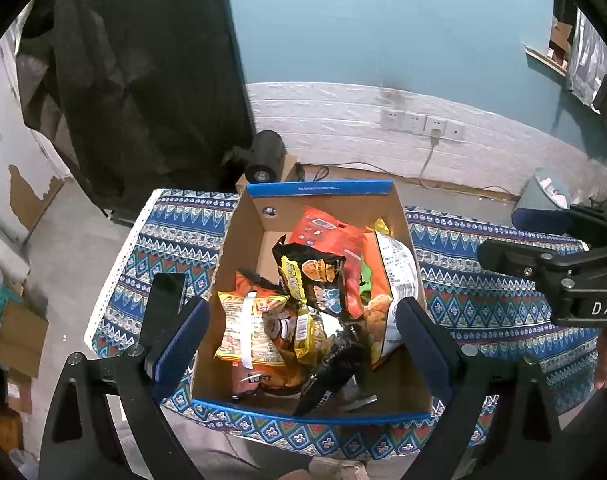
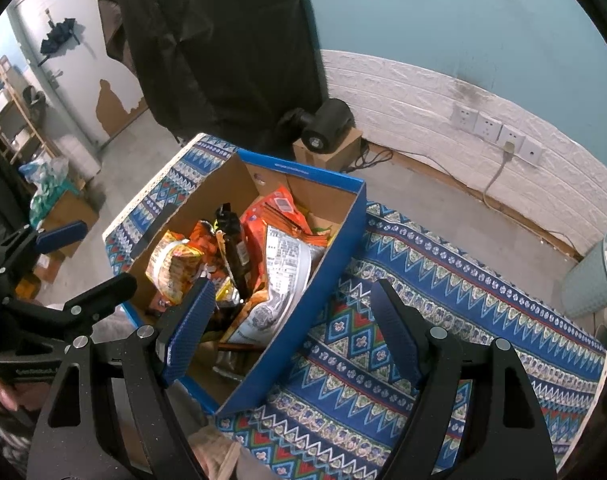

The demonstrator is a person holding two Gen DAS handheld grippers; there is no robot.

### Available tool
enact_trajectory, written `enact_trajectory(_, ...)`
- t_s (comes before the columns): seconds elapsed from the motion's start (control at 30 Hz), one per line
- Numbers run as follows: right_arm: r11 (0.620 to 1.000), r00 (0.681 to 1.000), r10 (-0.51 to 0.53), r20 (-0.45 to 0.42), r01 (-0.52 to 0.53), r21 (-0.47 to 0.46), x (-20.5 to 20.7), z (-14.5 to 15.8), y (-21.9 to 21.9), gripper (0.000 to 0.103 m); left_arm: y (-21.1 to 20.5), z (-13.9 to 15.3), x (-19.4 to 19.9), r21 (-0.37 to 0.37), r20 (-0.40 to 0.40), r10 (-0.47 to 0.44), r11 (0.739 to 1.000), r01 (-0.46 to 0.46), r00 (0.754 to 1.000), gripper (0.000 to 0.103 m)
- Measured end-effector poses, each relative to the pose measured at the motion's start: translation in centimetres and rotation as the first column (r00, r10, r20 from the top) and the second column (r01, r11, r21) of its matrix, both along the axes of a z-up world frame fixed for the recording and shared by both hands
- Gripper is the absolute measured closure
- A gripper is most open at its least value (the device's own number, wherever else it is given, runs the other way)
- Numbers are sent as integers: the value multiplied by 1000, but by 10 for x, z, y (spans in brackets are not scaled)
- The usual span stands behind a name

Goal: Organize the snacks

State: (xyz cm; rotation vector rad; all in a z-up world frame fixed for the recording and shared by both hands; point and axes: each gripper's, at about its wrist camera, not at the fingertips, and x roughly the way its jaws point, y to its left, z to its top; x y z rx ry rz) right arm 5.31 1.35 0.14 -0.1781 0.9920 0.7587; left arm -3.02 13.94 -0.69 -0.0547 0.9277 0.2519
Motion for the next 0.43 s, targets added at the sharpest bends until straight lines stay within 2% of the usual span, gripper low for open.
enact_trajectory(0.43, 1000, 1000, 6, -10, -6, -8, -3, -2, 0, 24, -1, -2, 1, -8, -15, -6, 1000, 5, 1000, 8)
